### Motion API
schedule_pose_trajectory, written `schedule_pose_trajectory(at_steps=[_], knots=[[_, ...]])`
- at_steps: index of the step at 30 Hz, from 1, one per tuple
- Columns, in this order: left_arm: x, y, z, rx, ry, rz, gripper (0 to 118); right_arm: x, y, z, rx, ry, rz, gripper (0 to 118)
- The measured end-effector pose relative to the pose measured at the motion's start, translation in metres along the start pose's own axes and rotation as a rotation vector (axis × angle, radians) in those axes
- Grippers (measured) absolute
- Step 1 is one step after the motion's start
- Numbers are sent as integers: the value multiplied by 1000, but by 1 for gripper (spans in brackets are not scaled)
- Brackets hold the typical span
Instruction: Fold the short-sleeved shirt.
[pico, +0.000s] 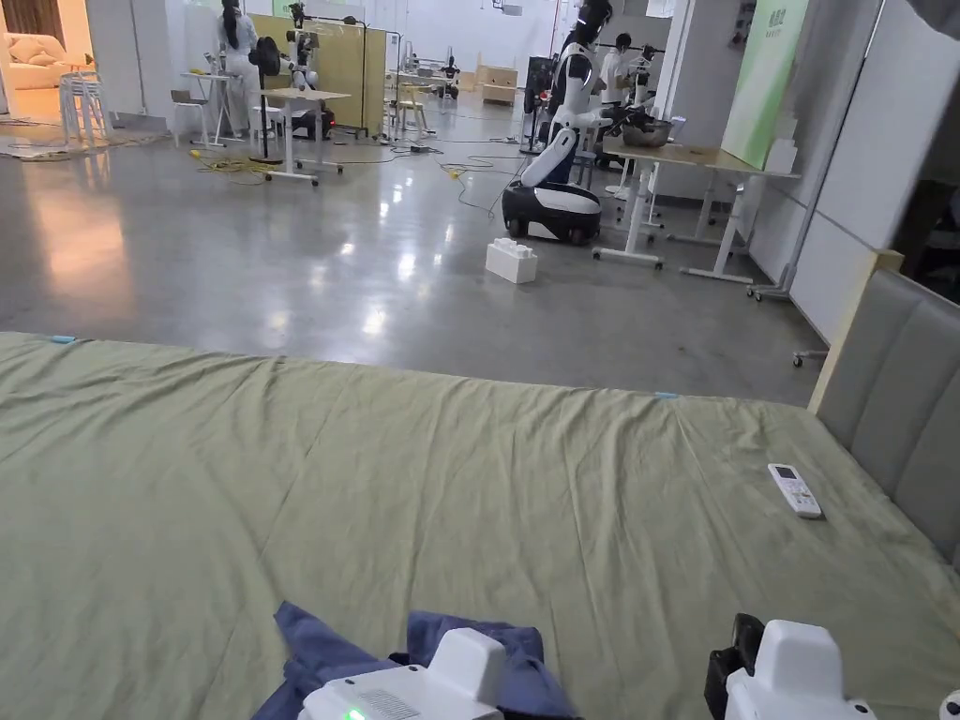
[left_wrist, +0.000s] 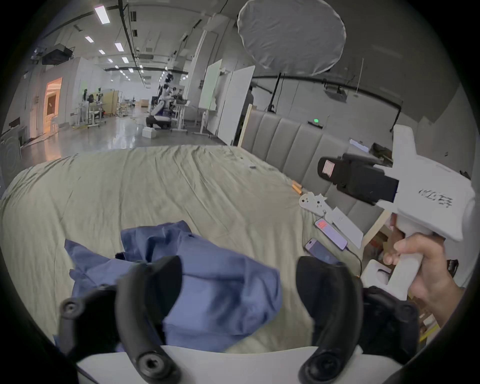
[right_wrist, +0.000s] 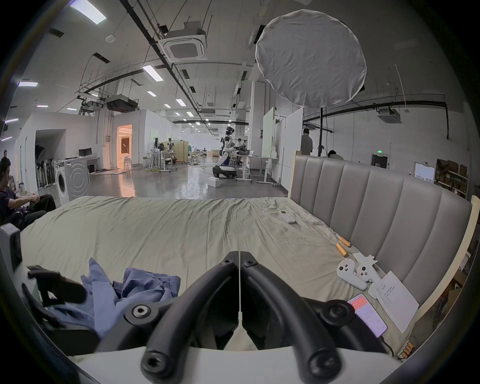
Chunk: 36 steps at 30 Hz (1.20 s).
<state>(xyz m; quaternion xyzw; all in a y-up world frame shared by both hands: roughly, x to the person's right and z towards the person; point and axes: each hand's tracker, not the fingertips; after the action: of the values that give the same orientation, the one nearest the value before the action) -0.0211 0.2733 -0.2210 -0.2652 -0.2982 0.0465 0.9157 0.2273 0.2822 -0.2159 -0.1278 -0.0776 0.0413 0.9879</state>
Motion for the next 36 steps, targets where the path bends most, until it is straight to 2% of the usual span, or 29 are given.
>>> schedule_pose_trajectory(at_steps=[4, 8, 10, 12, 13, 14, 15, 17, 19, 24, 28, 31, 36], knots=[[-19, 1, 24, 141, 64, 55, 100, 0, 5, 0, 10, 10, 2, 1], [-68, 9, 39, 224, 320, 60, 98, -5, 10, 0, 28, 18, 1, 1], [-77, 13, 52, 280, 423, 41, 89, -9, 12, 1, 40, 23, -6, 1], [-90, 15, 65, 305, 510, 32, 67, -15, 13, 1, 55, 28, -13, 1], [-93, 14, 70, 319, 547, 22, 52, -17, 13, 1, 60, 32, -15, 1], [-96, 11, 78, 332, 584, 27, 21, -20, 14, 1, 66, 37, -20, 1], [-101, 11, 83, 345, 613, 36, 4, -23, 15, 2, 73, 42, -23, 1], [-107, 6, 94, 369, 672, 55, 4, -28, 16, 2, 83, 50, -24, 1], [-115, 2, 104, 365, 660, 62, 1, -33, 17, 2, 92, 61, -15, 1], [-137, -5, 117, 267, 681, 96, 0, -39, 20, 0, 92, 78, -6, 1], [-182, -20, 110, 110, 655, 169, 0, -42, 20, -1, 87, 86, 0, 1], [-186, -33, 109, -58, 596, 229, 0, -43, 18, -2, 79, 89, 6, 1], [-192, -59, 107, -243, 622, 322, 1, -45, 11, -6, 55, 93, 8, 1]])
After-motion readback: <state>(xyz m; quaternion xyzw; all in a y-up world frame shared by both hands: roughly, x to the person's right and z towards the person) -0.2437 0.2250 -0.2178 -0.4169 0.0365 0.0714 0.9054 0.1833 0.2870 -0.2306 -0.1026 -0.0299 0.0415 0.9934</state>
